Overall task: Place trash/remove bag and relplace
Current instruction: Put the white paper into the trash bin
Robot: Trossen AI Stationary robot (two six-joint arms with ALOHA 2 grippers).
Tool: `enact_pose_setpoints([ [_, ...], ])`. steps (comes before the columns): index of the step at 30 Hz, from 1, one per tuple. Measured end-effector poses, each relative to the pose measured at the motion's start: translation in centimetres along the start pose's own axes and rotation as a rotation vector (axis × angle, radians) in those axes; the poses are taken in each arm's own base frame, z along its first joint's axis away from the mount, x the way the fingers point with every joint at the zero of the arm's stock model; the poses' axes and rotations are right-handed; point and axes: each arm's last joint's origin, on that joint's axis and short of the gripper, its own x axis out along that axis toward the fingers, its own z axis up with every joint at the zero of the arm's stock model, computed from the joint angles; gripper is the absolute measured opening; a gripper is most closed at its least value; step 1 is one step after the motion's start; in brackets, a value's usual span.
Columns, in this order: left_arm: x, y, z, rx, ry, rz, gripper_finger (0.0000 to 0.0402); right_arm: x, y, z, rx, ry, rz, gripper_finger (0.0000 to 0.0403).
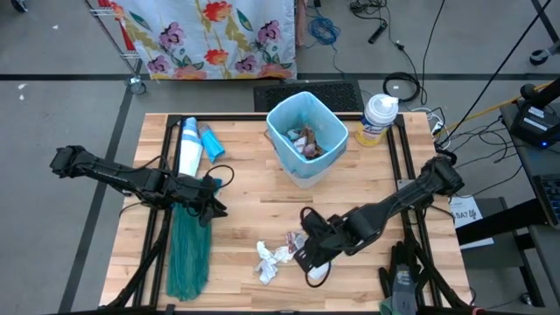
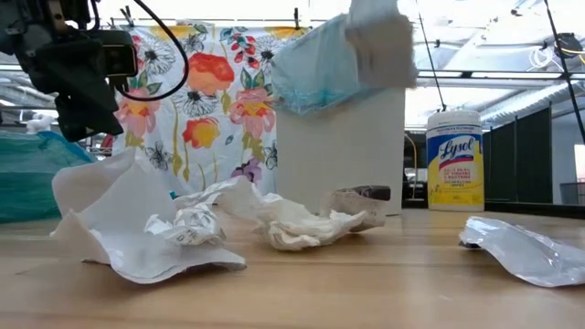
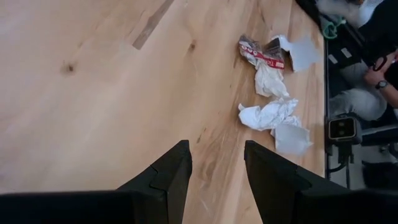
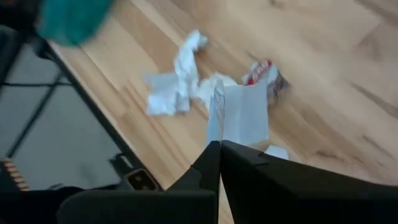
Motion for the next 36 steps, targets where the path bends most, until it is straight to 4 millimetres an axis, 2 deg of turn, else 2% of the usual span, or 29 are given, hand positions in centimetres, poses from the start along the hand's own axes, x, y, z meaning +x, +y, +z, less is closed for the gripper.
enact_pose_setpoints([
  [9, 0.0, 0.5, -0.5, 0.002, 0.048, 0.047, 0.0153, -5.4, -1.1, 1.9, -0.022, -0.158, 0.1, 0.0],
  [16, 0.0, 0.5, -0.5, 0.004, 0.051, 0.058, 0.0153, -7.8, -1.8, 4.2, -0.094, -0.277, 0.161, 0.0],
  [27, 0.0, 0.5, -0.5, 0.005, 0.041, 0.063, 0.0153, -9.6, -4.4, 10.5, -0.206, -0.439, 0.129, 0.0],
  [36, 0.0, 0.7, -0.3, 0.001, 0.003, 0.099, 0.0153, -11.4, -8.2, 15.6, -0.227, -0.575, 0.029, 0.0],
])
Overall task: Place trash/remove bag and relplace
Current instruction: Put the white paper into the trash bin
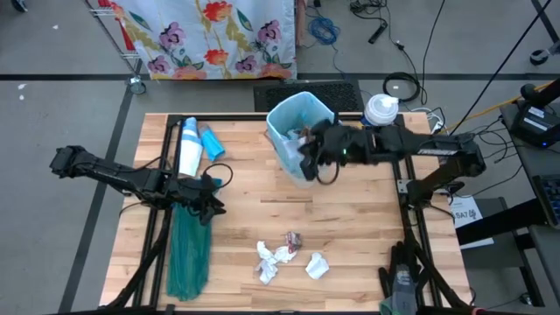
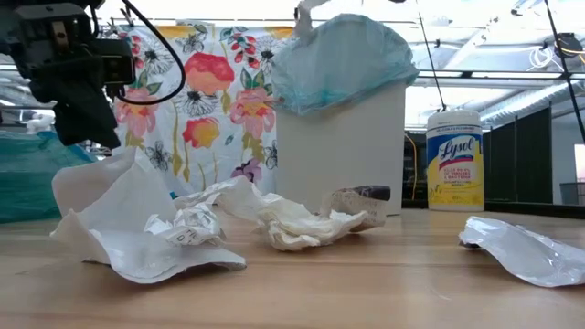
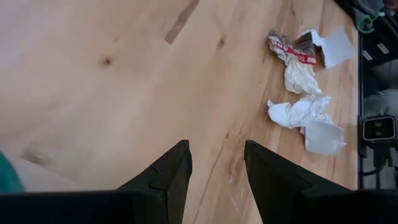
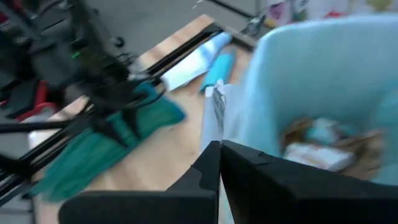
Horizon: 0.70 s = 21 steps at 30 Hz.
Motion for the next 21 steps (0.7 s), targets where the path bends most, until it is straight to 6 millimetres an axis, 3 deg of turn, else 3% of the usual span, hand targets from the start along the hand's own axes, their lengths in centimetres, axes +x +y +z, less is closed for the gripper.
enact_pose_setpoints([
  [10, 0.0, 0.7, 0.7, -0.042, -0.051, 0.052, 0.0153, 2.4, -5.0, 2.6, 0.01, -0.003, -0.158, 0.0013],
  [21, 0.0, 0.8, 0.7, -0.032, -0.039, 0.04, 0.0153, 2.8, -7.5, 2.7, 0.083, 0.102, -0.209, 0.0137],
])
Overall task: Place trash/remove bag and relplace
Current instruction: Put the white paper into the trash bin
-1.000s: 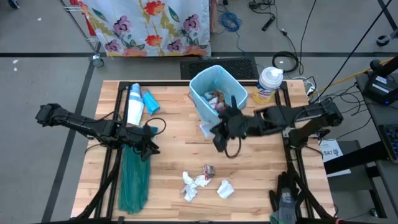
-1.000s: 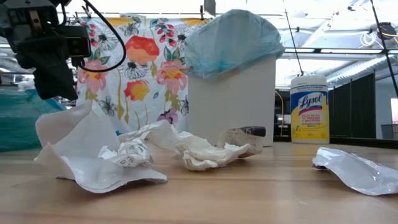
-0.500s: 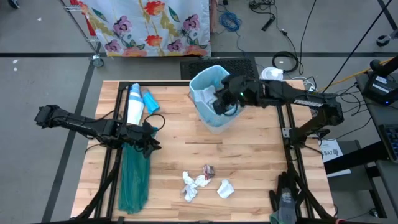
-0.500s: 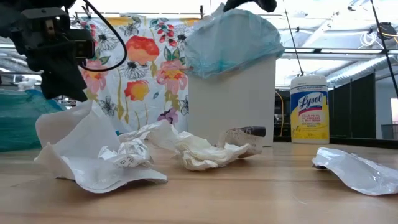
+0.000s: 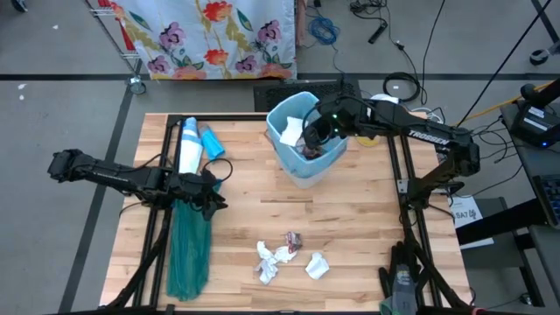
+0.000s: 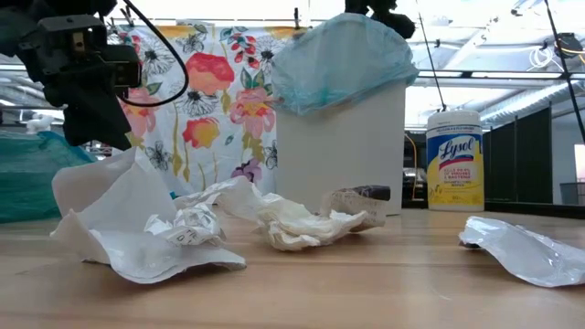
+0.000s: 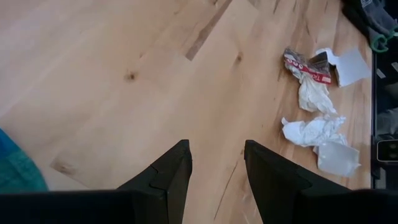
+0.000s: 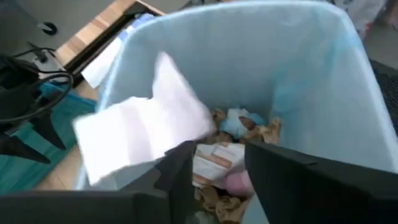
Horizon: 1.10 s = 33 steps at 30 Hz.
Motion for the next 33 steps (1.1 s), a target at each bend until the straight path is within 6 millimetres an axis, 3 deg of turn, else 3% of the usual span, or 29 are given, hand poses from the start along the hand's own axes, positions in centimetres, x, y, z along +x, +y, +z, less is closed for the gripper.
enact_pose_setpoints([
  [6, 0.0, 0.0, 0.0, 0.0, 0.003, -0.001, 0.0153, -0.6, -0.3, -0.7, 0.015, 0.052, -0.028, 0.0161],
  [13, 0.0, -0.1, -0.1, 0.001, 0.026, -0.025, 0.0153, -4.3, -2.3, -1.7, 0.071, 0.079, -0.117, 0.015],
  [20, 0.0, -0.1, -0.1, 0.009, 0.027, -0.025, 0.0153, -8.5, -2.6, -3.0, 0.162, 0.058, -0.051, 0.0144],
  [25, 0.0, -0.1, -0.1, 0.009, 0.03, -0.023, 0.0153, -10.1, -1.4, -4.9, 0.188, 0.119, -0.007, 0.0144],
  [33, 0.0, 0.0, -0.2, 0.003, 0.034, -0.02, 0.0153, -9.1, 3.4, -9.1, 0.114, 0.283, -0.015, 0.0144],
])
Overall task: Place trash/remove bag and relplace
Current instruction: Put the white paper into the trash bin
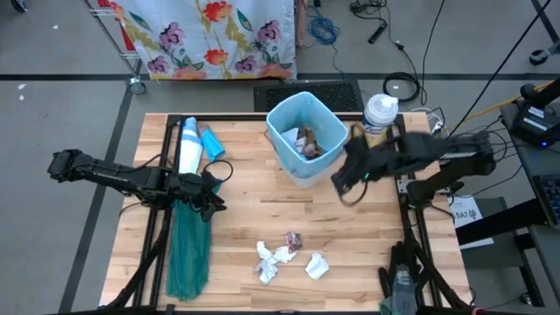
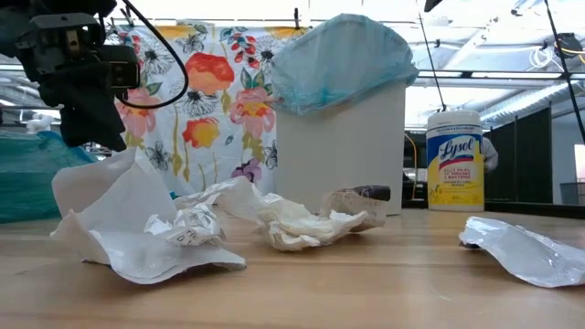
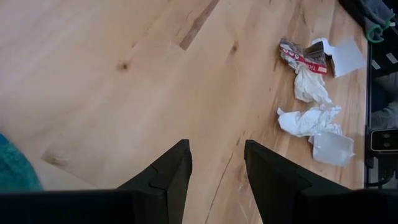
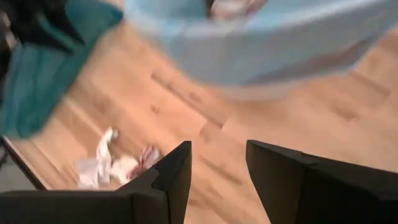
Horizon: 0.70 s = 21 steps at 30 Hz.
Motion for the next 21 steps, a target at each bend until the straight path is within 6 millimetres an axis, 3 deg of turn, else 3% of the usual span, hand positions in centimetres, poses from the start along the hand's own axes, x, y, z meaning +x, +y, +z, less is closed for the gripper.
enact_pose_setpoints([
  [10, 0.0, 0.0, 0.0, 0.0, 0.0, 0.0, 0.0153, 5.5, 6.1, -5.9, -0.134, 0.124, -0.09, 0.0144],
  [21, 0.0, 0.0, 0.0, 0.001, 0.014, -0.015, 0.0153, 9.2, 9.8, -12.8, -0.177, 0.262, -0.123, 0.0144],
])
